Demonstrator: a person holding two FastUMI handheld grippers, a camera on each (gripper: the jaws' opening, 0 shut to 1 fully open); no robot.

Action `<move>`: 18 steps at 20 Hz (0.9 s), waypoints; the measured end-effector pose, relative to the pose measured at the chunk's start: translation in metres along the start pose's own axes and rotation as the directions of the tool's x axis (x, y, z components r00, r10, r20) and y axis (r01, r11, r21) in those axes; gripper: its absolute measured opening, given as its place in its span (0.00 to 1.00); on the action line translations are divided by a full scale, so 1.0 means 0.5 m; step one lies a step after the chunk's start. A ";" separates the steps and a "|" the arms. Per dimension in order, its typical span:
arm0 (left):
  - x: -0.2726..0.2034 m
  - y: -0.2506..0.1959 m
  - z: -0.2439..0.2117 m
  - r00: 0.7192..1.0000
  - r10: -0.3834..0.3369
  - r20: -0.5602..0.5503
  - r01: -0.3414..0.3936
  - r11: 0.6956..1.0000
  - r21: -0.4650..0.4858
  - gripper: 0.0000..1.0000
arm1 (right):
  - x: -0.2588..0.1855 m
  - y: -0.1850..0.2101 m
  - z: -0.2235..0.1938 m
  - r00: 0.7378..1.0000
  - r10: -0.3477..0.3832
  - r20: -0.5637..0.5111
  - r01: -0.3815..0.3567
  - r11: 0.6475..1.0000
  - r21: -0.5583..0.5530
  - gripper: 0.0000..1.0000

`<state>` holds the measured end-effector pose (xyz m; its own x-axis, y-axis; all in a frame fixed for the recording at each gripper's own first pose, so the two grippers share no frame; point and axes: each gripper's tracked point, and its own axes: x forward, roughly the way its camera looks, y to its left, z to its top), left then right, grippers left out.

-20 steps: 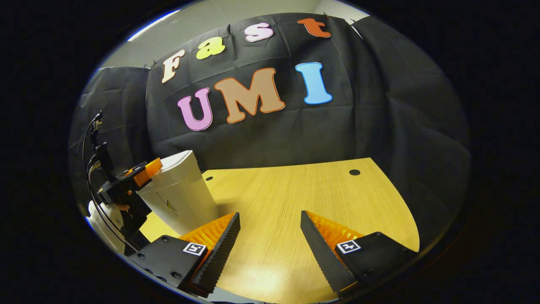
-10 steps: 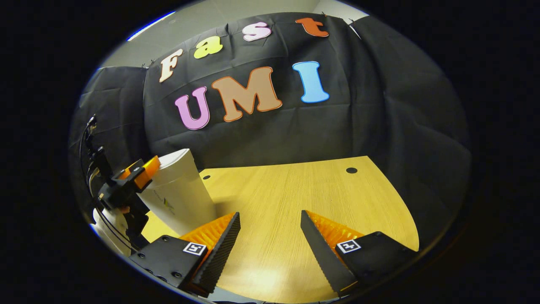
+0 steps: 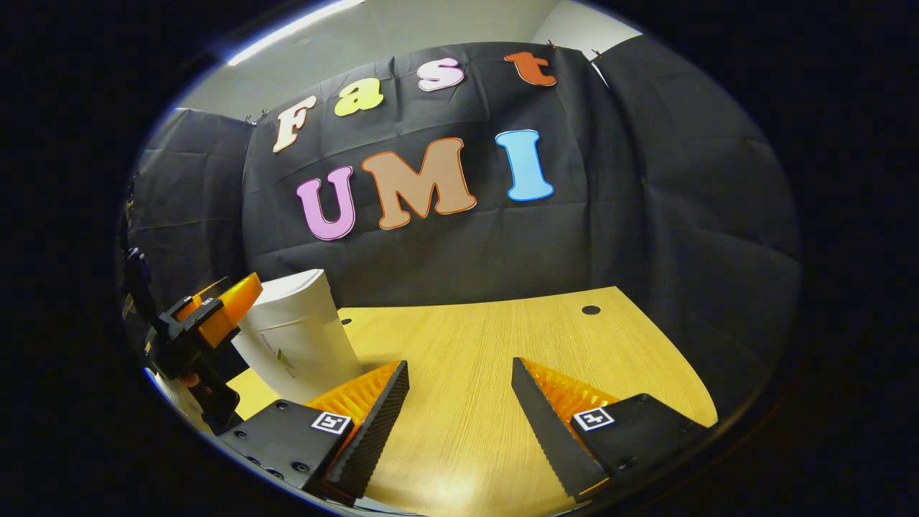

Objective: Press the lid of the desktop garbage bin to open it, pick up the crumpled paper on the desktop and throw it into the bin, then pick up the pop can on the desktop and drop it into the bin, and finally close the garbage bin lid.

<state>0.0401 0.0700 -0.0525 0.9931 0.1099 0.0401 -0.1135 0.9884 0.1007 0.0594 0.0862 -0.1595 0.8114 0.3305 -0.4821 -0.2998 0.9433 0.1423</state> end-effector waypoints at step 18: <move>-0.113 -0.106 0.011 0.991 -0.127 -0.050 0.120 0.986 -0.120 0.95 | -0.134 -0.038 0.021 0.976 -0.146 0.159 0.139 0.989 0.056 0.96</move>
<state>-0.0100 0.0106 -0.0548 0.9997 -0.0111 -0.0224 0.0108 0.9998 -0.0148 0.0159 0.0466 -0.1206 0.9158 0.1892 -0.3543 -0.1553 0.9803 0.1220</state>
